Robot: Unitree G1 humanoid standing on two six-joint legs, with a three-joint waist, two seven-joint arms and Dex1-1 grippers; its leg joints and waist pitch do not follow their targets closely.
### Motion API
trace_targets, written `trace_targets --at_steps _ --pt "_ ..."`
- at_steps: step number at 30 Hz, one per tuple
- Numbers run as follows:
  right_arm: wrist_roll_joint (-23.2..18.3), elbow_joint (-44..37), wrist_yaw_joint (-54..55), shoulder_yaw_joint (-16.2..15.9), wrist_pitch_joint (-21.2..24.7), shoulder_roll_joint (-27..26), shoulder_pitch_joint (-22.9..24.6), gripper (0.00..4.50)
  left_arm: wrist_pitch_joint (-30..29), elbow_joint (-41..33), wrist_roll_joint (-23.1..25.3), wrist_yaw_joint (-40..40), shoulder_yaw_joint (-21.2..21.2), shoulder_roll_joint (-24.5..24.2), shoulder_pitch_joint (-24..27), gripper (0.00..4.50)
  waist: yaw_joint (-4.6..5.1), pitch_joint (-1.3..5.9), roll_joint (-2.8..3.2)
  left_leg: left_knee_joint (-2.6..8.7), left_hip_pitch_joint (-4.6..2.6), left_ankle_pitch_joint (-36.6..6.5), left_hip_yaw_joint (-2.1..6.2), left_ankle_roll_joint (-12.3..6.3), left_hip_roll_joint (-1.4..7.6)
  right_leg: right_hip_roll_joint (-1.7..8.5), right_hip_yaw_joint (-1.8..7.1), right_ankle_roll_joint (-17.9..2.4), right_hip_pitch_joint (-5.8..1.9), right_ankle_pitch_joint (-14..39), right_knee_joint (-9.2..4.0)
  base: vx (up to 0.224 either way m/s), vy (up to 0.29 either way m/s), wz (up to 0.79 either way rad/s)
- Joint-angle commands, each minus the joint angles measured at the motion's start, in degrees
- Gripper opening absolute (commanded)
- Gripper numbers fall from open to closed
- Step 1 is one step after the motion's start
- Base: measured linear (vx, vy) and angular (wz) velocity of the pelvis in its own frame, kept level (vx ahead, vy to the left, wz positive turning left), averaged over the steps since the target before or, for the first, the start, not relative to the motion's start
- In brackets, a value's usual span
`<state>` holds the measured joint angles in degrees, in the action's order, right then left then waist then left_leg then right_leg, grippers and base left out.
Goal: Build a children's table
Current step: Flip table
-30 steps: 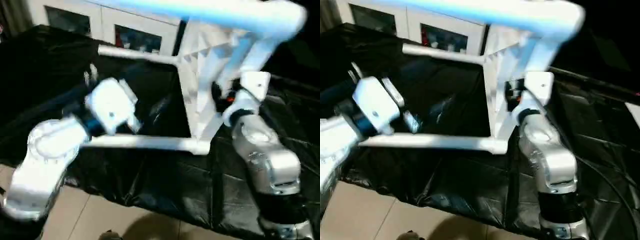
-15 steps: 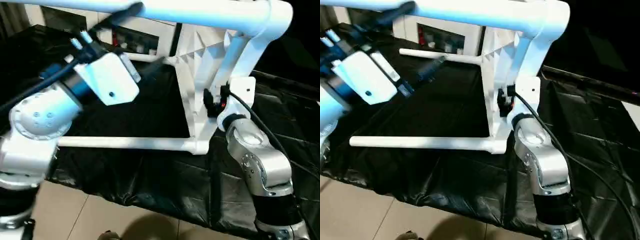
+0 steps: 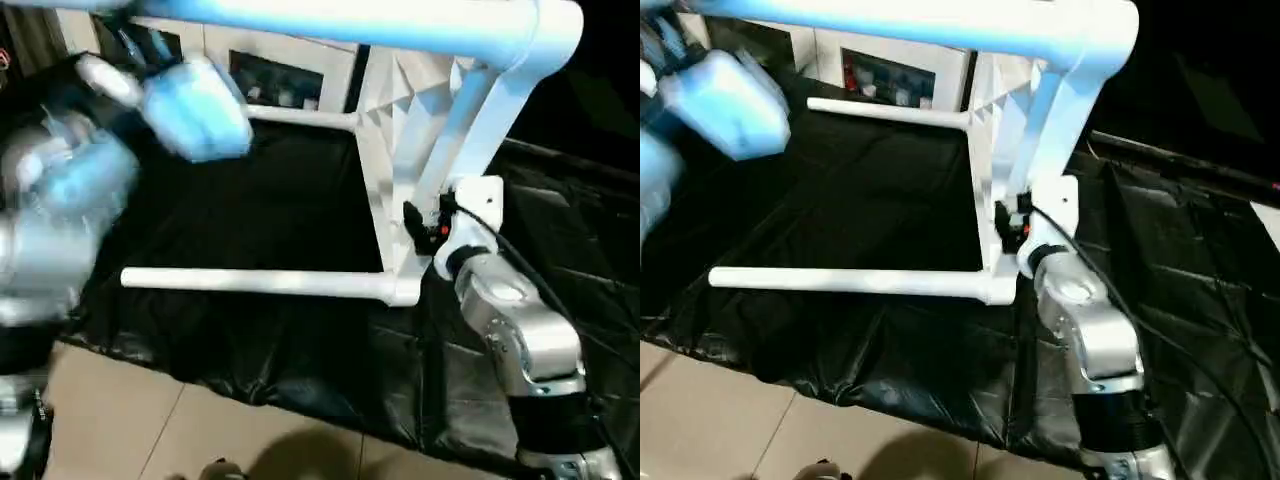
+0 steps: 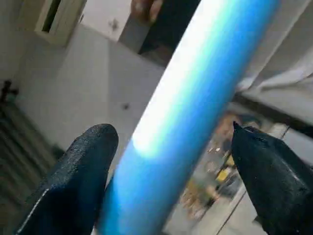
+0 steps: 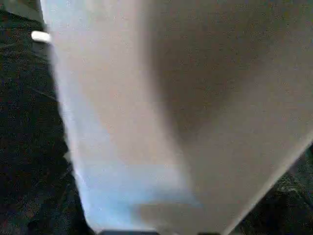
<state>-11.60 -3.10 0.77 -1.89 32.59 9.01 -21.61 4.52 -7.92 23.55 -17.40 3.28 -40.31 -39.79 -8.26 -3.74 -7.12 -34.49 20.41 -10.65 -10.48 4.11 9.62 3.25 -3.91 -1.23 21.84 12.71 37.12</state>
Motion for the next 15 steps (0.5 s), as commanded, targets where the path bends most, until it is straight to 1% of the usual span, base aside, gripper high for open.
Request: trace_targets --at_steps 1,2,3,4,6,7,8,9,12,14,15 --pt "0.30 1.46 -0.23 1.09 -1.72 -0.06 -0.77 2.79 1.24 2.37 0.74 0.81 0.62 0.02 -1.97 4.22 0.13 3.59 2.58 4.72 -1.28 -15.67 2.45 6.66 3.62 5.70 3.57 -5.14 -1.29 8.71 -4.27 0.000 0.000 0.00" --pt "0.29 2.27 -0.54 1.09 -2.82 -0.56 -1.20 2.79 1.67 4.50 1.42 1.82 0.76 0.21 -3.30 4.22 0.03 3.69 3.13 4.68 -1.24 -14.92 2.44 6.58 3.59 5.79 3.61 -5.69 -1.32 7.50 -4.16 0.000 0.000 0.00" --pt "0.24 2.59 -0.78 1.10 -3.35 -0.76 -1.35 2.66 1.83 5.30 1.77 2.39 0.77 0.35 -3.70 4.04 0.23 3.69 2.75 4.70 -1.08 -14.38 2.44 6.43 3.62 5.68 3.55 -6.03 -1.51 6.33 -4.07 0.000 0.000 0.00" --pt "0.27 3.17 -1.09 1.06 -4.08 -1.03 -1.64 2.58 2.13 6.60 1.92 2.80 0.79 0.61 -4.19 3.93 0.13 3.69 3.21 4.70 -1.07 -14.27 2.51 6.39 3.61 5.71 3.55 -6.14 -1.57 6.18 -4.04 0.000 0.000 0.00" --pt "0.36 3.61 -1.16 0.98 -4.52 -1.23 -1.87 2.36 2.45 7.58 2.19 3.13 0.91 0.73 -4.51 3.83 0.17 3.75 3.12 4.64 -1.03 -13.66 2.44 6.13 3.64 5.75 3.55 -6.46 -1.65 5.57 -4.03 0.000 0.000 0.00" --pt "0.49 4.22 -1.27 0.95 -5.23 -1.47 -2.11 2.36 2.71 8.55 2.03 3.44 0.83 1.06 -4.80 3.83 0.18 3.69 3.34 4.64 -1.00 -13.25 2.42 6.04 3.66 5.79 3.57 -6.69 -1.67 5.36 -3.97 0.000 0.000 0.00" --pt "0.87 5.38 -1.44 0.88 -6.53 -1.73 -2.61 2.23 3.00 9.41 1.68 3.48 0.90 1.52 -5.19 3.61 0.14 3.73 3.48 4.60 -1.02 -12.84 2.36 5.91 3.66 5.77 3.59 -6.82 -1.63 4.95 -3.92 0.000 0.000 0.00" --pt "1.16 6.12 -1.59 0.84 -7.49 -1.84 -2.94 2.17 3.31 9.65 1.81 3.74 0.97 1.74 -5.38 3.52 0.16 3.73 3.51 4.65 -1.01 -12.95 2.32 5.92 3.68 5.79 3.58 -7.02 -1.55 5.12 -3.99 0.000 0.000 0.00" --pt "1.42 7.13 -1.81 0.76 -8.44 -1.93 -3.58 2.02 3.46 8.99 1.45 3.51 1.06 2.17 -4.99 3.40 0.14 3.73 3.54 4.61 -0.99 -12.55 2.32 5.83 3.69 5.76 3.56 -7.46 -1.67 4.55 -3.88 0.000 0.000 0.00" --pt "1.62 7.95 -2.04 0.79 -9.20 -2.07 -4.12 1.98 3.55 9.04 1.12 3.30 1.00 2.36 -4.67 3.12 0.18 3.67 3.29 4.65 -1.01 -12.73 2.24 5.65 3.72 5.83 3.56 -7.43 -1.65 5.33 -3.98 0.000 0.000 0.00" --pt "1.71 8.09 -2.12 0.82 -9.37 -2.12 -4.23 1.97 3.65 9.13 1.12 3.34 0.99 2.35 -4.63 3.07 0.15 3.65 3.40 4.67 -0.99 -12.70 2.30 5.56 3.75 5.86 3.57 -7.31 -1.69 5.68 -3.97 0.000 0.000 0.00"
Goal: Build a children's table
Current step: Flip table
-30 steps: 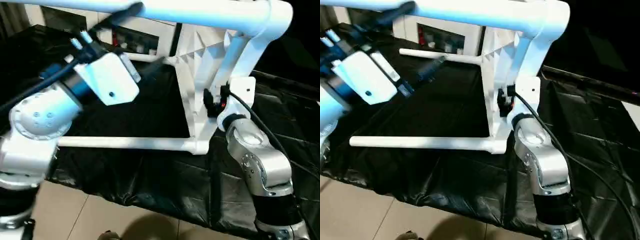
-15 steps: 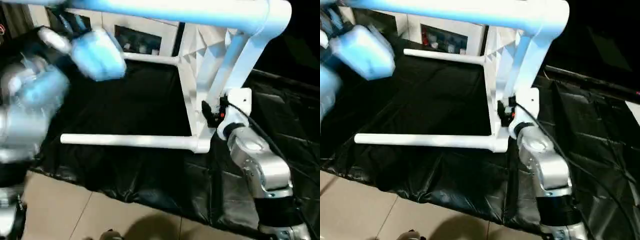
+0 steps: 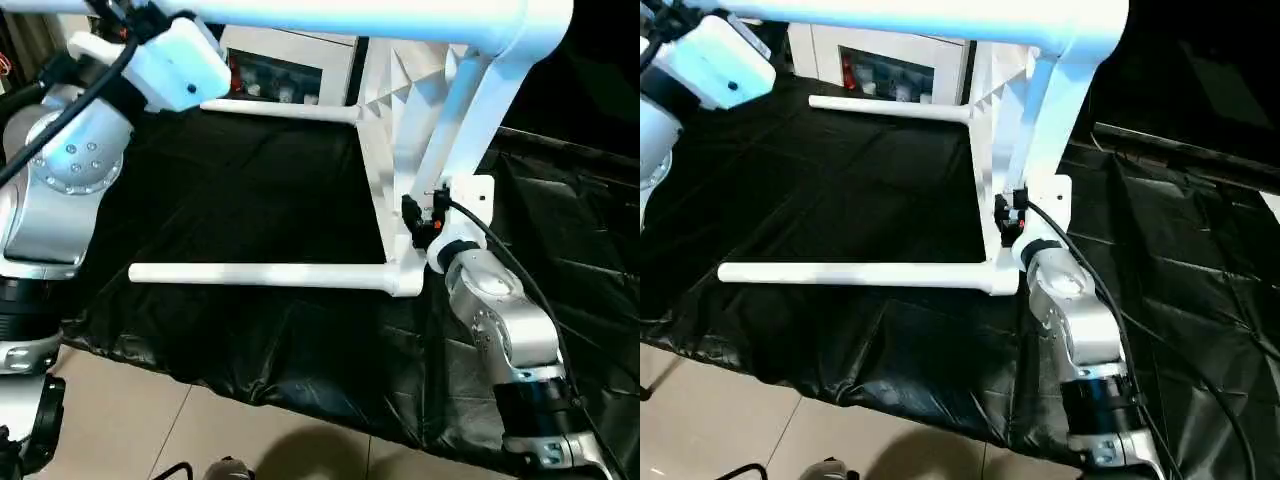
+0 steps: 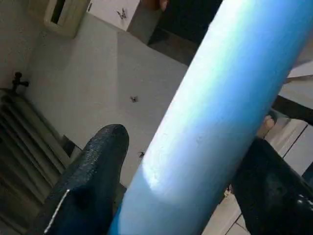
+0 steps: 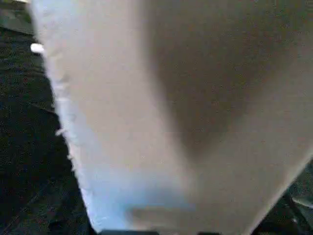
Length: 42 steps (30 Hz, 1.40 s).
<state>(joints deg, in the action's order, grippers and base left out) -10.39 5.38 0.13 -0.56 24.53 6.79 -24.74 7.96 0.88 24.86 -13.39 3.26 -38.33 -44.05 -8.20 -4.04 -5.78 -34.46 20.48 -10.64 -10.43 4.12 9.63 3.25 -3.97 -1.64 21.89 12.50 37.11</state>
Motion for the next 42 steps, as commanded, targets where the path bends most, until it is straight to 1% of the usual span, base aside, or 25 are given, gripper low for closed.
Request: trace_targets --at_steps 1,2,3,4,6,8,9,10,12,13,14,15,19,21,24,25,26,27,31,33,35,38,39,40,42 --pt "0.56 -0.33 -1.54 -0.50 -1.44 0.11 -1.20 1.97 0.18 0.30 -0.38 -0.75 0.93 0.40 -0.29 3.07 0.10 3.95 2.09 4.66 -1.09 -12.78 2.24 5.52 3.75 5.85 3.61 -6.84 -1.69 5.98 -3.97 0.000 0.000 0.00" --pt "0.62 -0.15 -1.60 -0.50 -1.69 0.12 -1.33 1.96 0.28 0.42 -0.56 -0.78 0.86 0.44 -0.28 3.03 0.14 3.91 1.77 4.68 -1.07 -12.87 2.20 5.32 3.72 5.79 3.62 -6.58 -1.70 6.31 -4.10 0.000 0.000 0.00" --pt "0.66 -0.12 -1.66 -0.51 -1.78 0.16 -1.37 1.95 0.27 0.42 -0.64 -0.76 0.79 0.47 -0.28 2.93 0.04 3.94 1.94 4.65 -1.10 -12.66 2.20 5.24 3.74 5.93 3.67 -6.61 -1.69 6.52 -4.04 0.000 0.000 0.00" --pt "1.34 0.15 -2.59 -0.42 -3.00 1.30 -2.17 1.94 -0.12 0.31 -2.18 -0.63 -0.62 0.97 -0.41 2.74 0.06 3.90 1.78 4.66 -1.01 -12.49 2.19 5.17 3.74 5.93 3.65 -6.65 -1.70 6.78 -4.06 0.000 0.000 0.00" --pt "1.90 0.49 -3.37 0.08 -3.95 2.68 -3.08 1.94 -0.79 0.39 -4.11 -0.53 -2.14 1.63 -0.64 2.72 0.05 3.94 1.74 4.55 -0.96 -11.55 2.09 4.98 3.70 5.90 3.67 -6.68 -1.71 6.30 -4.01 0.000 0.000 0.00" --pt "2.03 1.28 -3.79 2.03 -4.85 5.07 -4.88 1.94 -1.67 0.84 -6.23 0.22 -4.46 2.17 -0.98 2.62 0.04 4.00 1.67 4.39 -0.83 -10.11 1.99 4.52 3.60 5.89 3.70 -7.04 -1.90 5.32 -3.83 0.000 0.000 0.00" --pt "2.02 1.35 -3.80 2.20 -4.91 5.24 -5.03 1.94 -1.72 0.88 -6.38 0.28 -4.64 2.20 -1.01 2.62 -0.03 4.15 1.58 4.19 -0.59 -8.25 1.91 3.95 3.57 5.94 3.73 -7.29 -2.19 3.92 -3.64 0.000 0.000 0.00" --pt "1.79 2.22 -3.80 4.69 -5.39 7.96 -7.40 1.94 -3.06 1.22 -8.80 1.23 -7.33 2.96 -1.37 2.61 -0.11 4.45 1.71 3.83 -0.36 -4.96 1.78 3.18 3.44 5.80 3.73 -7.74 -2.32 -0.12 -3.10 0.000 0.000 0.00" --pt "1.61 2.68 -3.78 6.19 -5.57 9.61 -8.87 1.94 -3.99 1.34 -10.28 1.84 -8.94 3.52 -1.54 2.59 -0.07 4.74 1.53 3.53 0.02 -1.71 1.63 2.32 3.13 5.44 3.62 -8.66 -2.58 -4.62 -2.61 0.000 0.000 0.00" --pt "1.36 3.20 -4.03 8.03 -5.91 11.81 -10.82 1.94 -4.85 1.43 -11.65 2.52 -10.62 4.06 -1.57 2.58 -0.37 5.03 1.63 2.95 0.23 1.27 1.35 0.77 2.83 5.20 3.71 -9.19 -2.44 -9.74 -2.10 0.000 0.000 0.00" --pt "1.36 3.20 -4.03 8.03 -5.91 11.81 -10.82 1.94 -4.85 1.43 -11.65 2.52 -10.62 4.06 -1.57 2.58 -0.50 5.05 1.60 2.68 0.64 3.05 1.17 -0.85 2.56 5.00 3.70 -9.86 -2.39 -12.85 -1.83 0.000 0.000 0.00" --pt "1.04 3.92 -5.19 10.05 -6.98 15.11 -13.64 1.94 -6.34 1.44 -13.91 3.33 -13.21 4.90 -1.66 2.57 -0.68 4.87 1.68 2.59 0.89 2.96 1.06 -1.90 2.53 5.05 3.68 -9.97 -2.17 -12.91 -1.92 0.000 0.000 0.00" --pt "-0.45 4.83 -7.38 12.60 -8.36 18.93 -17.37 1.94 -8.52 1.25 -16.78 4.17 -16.78 6.02 -1.95 2.53 -0.72 4.45 1.94 2.74 0.66 -2.23 1.09 -1.57 2.92 5.11 3.52 -9.78 -1.81 -3.99 -2.73 0.000 0.000 0.00" --pt "-1.85 4.46 -9.90 13.70 -9.01 21.85 -20.77 1.94 -9.99 0.60 -19.87 4.55 -19.66 7.22 -1.79 2.51 -0.78 4.37 1.77 2.86 0.56 -3.37 1.10 -1.16 3.03 5.06 3.46 -9.35 -1.81 -1.07 -2.92 0.000 0.000 0.00" --pt "-5.52 3.78 -13.61 15.40 -8.05 24.33 -25.70 1.94 -13.36 -0.92 -25.29 6.01 -24.37 10.33 -1.61 2.47 -0.62 4.54 1.82 2.74 0.77 -3.43 1.27 -0.89 3.20 5.14 3.34 -9.56 -1.85 -1.06 -2.71 0.000 0.000 0.00" --pt "-6.59 3.80 -14.95 15.60 -7.67 25.06 -27.07 1.94 -14.69 -1.49 -26.67 6.14 -25.44 11.09 -1.36 2.46 -0.59 4.61 1.72 2.66 0.89 -2.95 1.32 -1.04 3.21 5.08 3.32 -9.62 -1.86 -1.57 -2.69 0.000 0.000 0.00" --pt "-6.84 3.73 -16.05 15.26 -7.38 25.68 -27.70 1.94 -15.54 -1.96 -27.11 6.04 -25.85 11.34 -0.91 2.46 -0.47 4.70 0.64 2.46 1.10 -1.33 1.18 -1.66 3.16 5.14 3.30 -9.88 -2.04 -2.79 -2.32 0.000 0.000 0.00" --pt "-6.79 3.63 -17.07 14.69 -7.12 26.22 -28.05 1.94 -16.09 -2.37 -27.30 5.84 -26.02 11.48 -0.31 2.46 -0.43 4.71 1.10 2.24 1.19 -0.19 1.07 -2.34 3.13 5.10 3.33 -10.16 -1.71 -4.40 -2.25 0.000 0.000 0.00" --pt "-7.88 3.38 -21.76 12.35 -5.51 27.29 -28.98 1.94 -18.08 -4.03 -27.50 4.62 -25.24 11.81 2.89 2.45 -0.21 4.47 0.86 2.19 1.29 0.14 1.07 -2.93 3.25 4.92 3.24 -10.66 -1.61 -6.12 -2.29 0.000 0.000 0.00" --pt "-8.31 3.53 -22.91 11.50 -4.65 26.80 -29.05 2.62 -18.34 -4.41 -26.84 4.15 -24.45 11.49 3.82 2.45 -0.10 4.32 0.72 2.25 1.26 -0.85 1.11 -2.75 3.32 4.97 3.27 -10.50 -1.62 -4.25 -2.47 0.000 0.000 0.00" --pt "-8.55 3.09 -24.62 10.12 -3.75 25.79 -28.56 2.62 -19.25 -4.95 -26.20 3.42 -24.14 11.49 4.09 2.45 0.05 4.23 0.62 2.21 1.23 -2.36 1.00 -2.72 3.21 5.10 3.41 -10.07 -1.70 -2.20 -2.74 0.000 0.000 0.00" --pt "-9.42 2.49 -25.62 9.92 -3.07 24.95 -28.37 3.04 -19.65 -5.29 -25.90 3.01 -23.24 10.83 4.54 2.45 0.00 4.07 0.81 2.46 1.01 -4.28 1.11 -1.31 3.39 5.03 3.29 -9.07 -1.29 2.67 -3.24 0.000 0.000 0.00" --pt "-9.62 2.01 -26.08 9.82 -2.94 24.84 -28.09 3.04 -19.88 -5.60 -25.89 2.99 -22.97 10.63 4.86 2.45 0.17 3.89 -0.63 2.46 1.16 -4.53 0.99 -1.36 3.25 5.09 3.31 -8.28 -1.55 4.67 -3.28 0.000 0.000 0.00" --pt "-9.72 1.85 -26.28 9.81 -2.91 24.83 -27.99 3.24 -19.96 -5.70 -25.92 3.01 -22.93 10.61 4.95 2.45 -0.05 3.91 -0.10 2.55 0.95 -4.94 1.01 -1.19 3.36 5.28 3.32 -8.04 -1.34 5.98 -3.50 0.000 0.000 0.00" --pt "-9.86 1.54 -26.52 9.88 -2.85 24.77 -27.85 3.43 -20.12 -5.80 -25.97 3.07 -22.93 10.63 5.10 2.45 0.23 3.94 0.13 2.64 0.85 -5.84 1.11 0.01 3.54 5.10 3.27 -7.26 -0.96 7.11 -3.62 0.000 0.000 0.00"
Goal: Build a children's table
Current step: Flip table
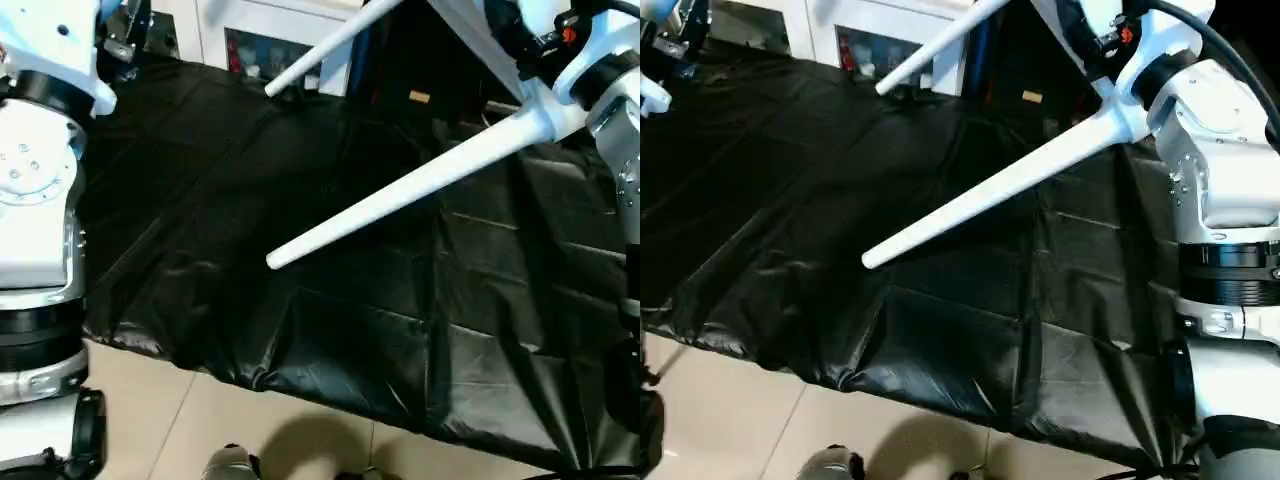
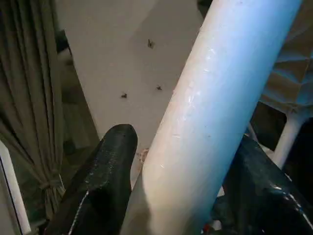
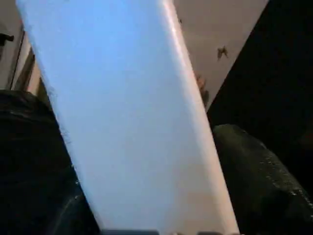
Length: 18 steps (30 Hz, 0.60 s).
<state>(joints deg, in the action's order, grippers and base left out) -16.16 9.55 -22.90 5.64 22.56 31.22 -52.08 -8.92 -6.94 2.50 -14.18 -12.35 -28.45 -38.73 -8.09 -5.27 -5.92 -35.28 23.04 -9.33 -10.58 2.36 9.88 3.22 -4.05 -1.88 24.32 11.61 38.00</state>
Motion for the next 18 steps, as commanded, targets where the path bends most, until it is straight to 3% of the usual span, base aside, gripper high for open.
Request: trace_targets --at_steps 1,7,11,18 --pt "-4.15 -2.82 -3.65 3.74 -0.84 0.29 -0.44 3.43 -3.35 1.97 -3.65 3.91 -7.32 0.75 -0.14 2.45 0.16 5.16 0.21 3.47 -1.73 -7.30 1.27 1.95 3.28 5.08 3.33 -6.97 -3.34 7.80 -4.49 0.000 0.000 0.00" --pt "-9.99 -4.97 -4.75 7.71 -1.19 -1.43 -0.60 3.72 -5.26 2.07 -3.24 4.44 -7.00 0.98 0.65 2.45 0.06 5.30 0.12 3.39 -1.63 -6.97 1.29 2.15 3.11 5.08 3.41 -7.08 -3.49 5.61 -4.32 0.000 0.000 0.00" --pt "-17.69 -8.85 -7.51 11.98 -1.79 -3.60 -0.39 3.72 -5.68 2.56 -3.18 4.73 -6.43 0.92 1.31 2.45 -0.05 5.47 0.22 3.32 -1.61 -5.79 1.31 1.80 3.14 5.08 3.37 -7.48 -3.57 3.33 -4.05 0.000 0.000 0.00" --pt "-23.49 -14.24 -13.77 12.61 0.52 -3.14 2.71 3.72 -5.95 3.04 -3.20 4.73 -6.17 1.02 1.40 2.45 -0.18 5.45 0.19 3.29 -1.44 -4.30 1.26 1.26 3.10 5.04 3.38 -7.68 -3.79 1.31 -3.93 0.000 0.000 0.00"
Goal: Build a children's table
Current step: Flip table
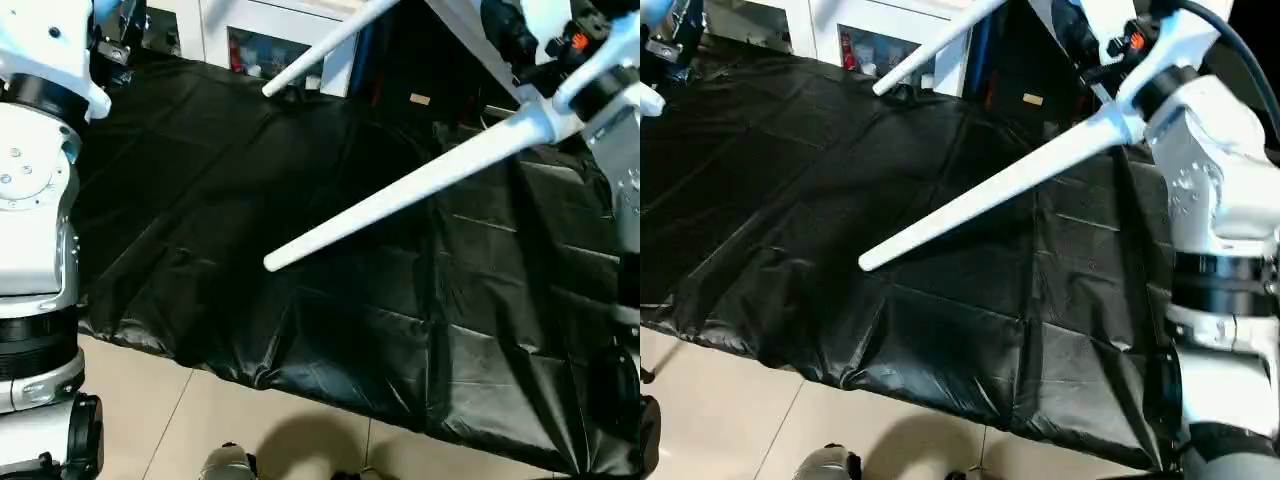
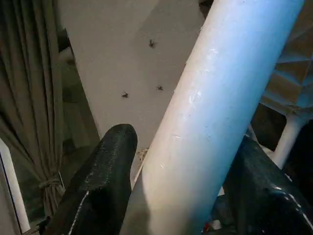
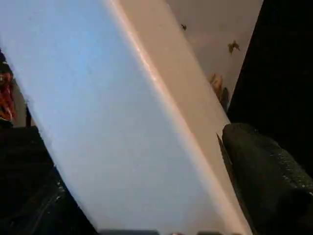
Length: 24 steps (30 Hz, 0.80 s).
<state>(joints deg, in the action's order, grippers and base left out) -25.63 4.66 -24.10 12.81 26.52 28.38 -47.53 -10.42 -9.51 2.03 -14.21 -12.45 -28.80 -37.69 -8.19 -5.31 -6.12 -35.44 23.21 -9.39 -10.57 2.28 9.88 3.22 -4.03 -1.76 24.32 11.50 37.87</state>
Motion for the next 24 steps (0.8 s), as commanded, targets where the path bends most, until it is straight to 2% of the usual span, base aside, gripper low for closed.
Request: trace_targets --at_steps 1,3,5,6,9,11,13,14,17,19,20,24 --pt "-14.25 -9.61 -12.75 5.54 -3.40 -0.33 -1.68 3.72 -4.47 5.61 -2.71 4.81 -6.04 1.43 0.40 2.45 -0.09 5.53 0.41 3.46 -1.65 -4.23 1.27 1.34 3.14 5.08 3.35 -7.82 -3.77 1.41 -3.78 0.000 0.000 0.00" --pt "-14.39 -9.69 -12.19 5.92 -3.45 -0.48 -1.78 3.72 -4.61 5.59 -2.74 4.88 -6.04 1.52 0.53 2.45 0.05 5.50 0.60 3.47 -1.71 -4.86 1.27 1.54 3.09 5.00 3.28 -8.06 -3.63 2.56 -3.92 0.000 0.000 0.00" --pt "-13.23 -8.92 -11.15 5.98 -4.02 -0.15 -2.19 3.72 -4.89 5.47 -2.63 5.05 -5.93 1.60 0.66 2.45 0.08 5.43 0.53 3.48 -1.75 -5.73 1.25 1.88 3.07 5.03 3.30 -7.91 -3.57 3.91 -4.09 0.000 0.000 0.00" --pt "-9.98 -8.06 -10.86 4.33 -5.06 1.15 -2.10 3.72 -5.05 5.36 -2.65 5.16 -5.93 1.64 0.63 2.45 0.06 5.42 0.55 3.49 -1.74 -5.92 1.26 2.04 3.06 5.06 3.32 -7.73 -3.63 4.34 -4.15 0.000 0.000 0.00" --pt "-5.14 -7.51 -11.56 1.21 -6.11 2.82 -1.20 3.72 -5.25 5.20 -2.64 5.25 -5.90 1.62 0.52 2.45 -0.02 5.45 0.53 3.45 -1.71 -5.52 1.27 2.09 3.06 5.00 3.31 -7.65 -3.60 3.91 -4.07 0.000 0.000 0.00" --pt "-2.28 -7.56 -11.39 -0.99 -6.42 3.75 -0.52 4.04 -5.30 5.16 -2.70 5.27 -5.95 1.62 0.45 2.45 -0.03 5.43 0.52 3.28 -1.50 -6.55 1.25 1.66 3.02 5.10 3.35 -7.55 -3.79 3.88 -4.05 0.000 0.000 0.00" --pt "0.25 -7.93 -12.66 -4.00 -8.08 4.12 0.35 4.16 -5.42 5.02 -2.73 5.30 -5.89 1.68 0.32 2.45 0.05 5.15 0.40 3.44 -1.57 -7.78 1.32 1.02 3.08 5.22 3.35 -6.87 -3.65 6.24 -4.45 0.000 0.000 0.00" --pt "2.30 -8.53 -12.89 -6.00 -9.65 4.22 0.98 4.16 -5.53 4.92 -2.77 5.33 -5.84 1.76 0.20 2.45 -0.05 5.09 0.63 3.55 -1.74 -8.50 1.49 1.30 3.24 5.29 3.27 -6.47 -3.51 8.53 -4.62 0.000 0.000 0.00" --pt "3.20 -9.52 -12.51 -7.47 -10.91 3.46 1.57 4.50 -5.65 4.69 -2.84 5.47 -5.84 1.99 0.09 2.25 0.20 4.90 0.95 3.98 -2.29 -12.38 1.80 2.69 3.49 5.34 3.21 -6.32 -2.98 14.11 -5.26 0.000 0.000 0.00" --pt "3.09 -9.76 -12.09 -7.31 -11.71 2.61 1.41 4.50 -5.76 4.54 -2.78 5.51 -5.87 2.09 0.07 2.25 0.13 4.87 0.81 4.04 -2.66 -13.98 1.79 3.15 3.58 5.31 3.15 -6.21 -2.68 15.28 -5.45 0.000 0.000 0.00" --pt "3.45 -9.73 -12.06 -7.14 -12.30 2.30 1.28 4.50 -5.88 4.43 -2.76 5.50 -5.91 2.14 0.08 2.22 0.10 4.89 1.01 4.09 -2.90 -15.07 1.85 3.40 3.60 5.38 3.16 -6.44 -2.52 15.69 -5.46 0.000 0.000 0.00" --pt "2.15 -10.59 -14.55 -6.51 -13.17 1.93 1.65 4.50 -6.42 4.16 -2.68 5.48 -6.09 2.30 0.12 2.13 0.09 4.99 1.14 4.45 -2.90 -16.34 2.05 4.02 3.72 5.44 3.04 -6.53 -2.72 14.35 -5.44 0.000 0.000 0.00"
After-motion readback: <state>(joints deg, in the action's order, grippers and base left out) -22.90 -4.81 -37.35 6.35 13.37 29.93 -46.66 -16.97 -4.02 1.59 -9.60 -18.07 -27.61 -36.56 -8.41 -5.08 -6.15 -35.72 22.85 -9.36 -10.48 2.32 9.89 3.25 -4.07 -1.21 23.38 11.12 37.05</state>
